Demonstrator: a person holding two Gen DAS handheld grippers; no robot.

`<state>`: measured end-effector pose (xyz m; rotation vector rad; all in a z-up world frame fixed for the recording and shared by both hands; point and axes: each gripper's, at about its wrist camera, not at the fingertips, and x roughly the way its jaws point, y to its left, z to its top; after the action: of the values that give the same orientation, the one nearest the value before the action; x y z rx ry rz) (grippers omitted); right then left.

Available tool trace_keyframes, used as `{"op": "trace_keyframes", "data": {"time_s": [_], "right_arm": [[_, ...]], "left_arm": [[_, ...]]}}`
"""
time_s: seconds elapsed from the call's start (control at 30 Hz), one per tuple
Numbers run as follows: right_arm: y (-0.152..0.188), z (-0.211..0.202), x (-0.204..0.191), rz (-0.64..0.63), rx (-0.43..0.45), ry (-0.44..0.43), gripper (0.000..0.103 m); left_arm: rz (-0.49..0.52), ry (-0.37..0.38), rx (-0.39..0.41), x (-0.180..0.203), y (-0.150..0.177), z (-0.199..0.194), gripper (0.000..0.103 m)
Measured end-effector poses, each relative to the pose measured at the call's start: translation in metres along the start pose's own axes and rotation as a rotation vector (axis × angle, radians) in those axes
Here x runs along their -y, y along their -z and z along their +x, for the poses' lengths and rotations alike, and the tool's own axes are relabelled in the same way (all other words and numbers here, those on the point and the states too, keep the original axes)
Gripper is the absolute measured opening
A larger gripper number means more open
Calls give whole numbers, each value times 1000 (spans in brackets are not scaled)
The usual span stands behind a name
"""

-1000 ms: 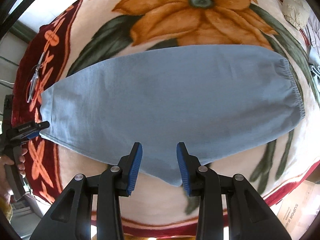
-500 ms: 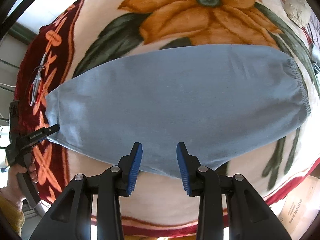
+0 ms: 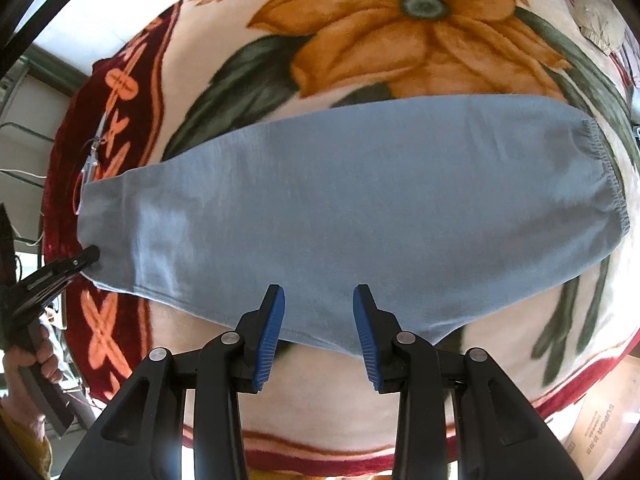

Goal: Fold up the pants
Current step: 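Grasp the pant leg hem with the left gripper and lift it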

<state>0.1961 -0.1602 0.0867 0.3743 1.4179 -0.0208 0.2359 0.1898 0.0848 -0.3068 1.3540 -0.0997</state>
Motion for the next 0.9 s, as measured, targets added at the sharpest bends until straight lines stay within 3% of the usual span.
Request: {"op": "trace_keyframes", "data": {"time_s": [0.27, 0.6, 0.9], "right_arm": [[7, -18, 25, -30, 0, -7, 36], [13, -39, 77, -36, 11, 3, 36], [16, -44, 116, -36, 12, 16, 36]], "left_arm": [[12, 72, 58, 53, 6, -29, 9], [69, 107, 82, 142, 22, -21, 9], [132, 142, 45, 208, 44, 4, 9]]}}
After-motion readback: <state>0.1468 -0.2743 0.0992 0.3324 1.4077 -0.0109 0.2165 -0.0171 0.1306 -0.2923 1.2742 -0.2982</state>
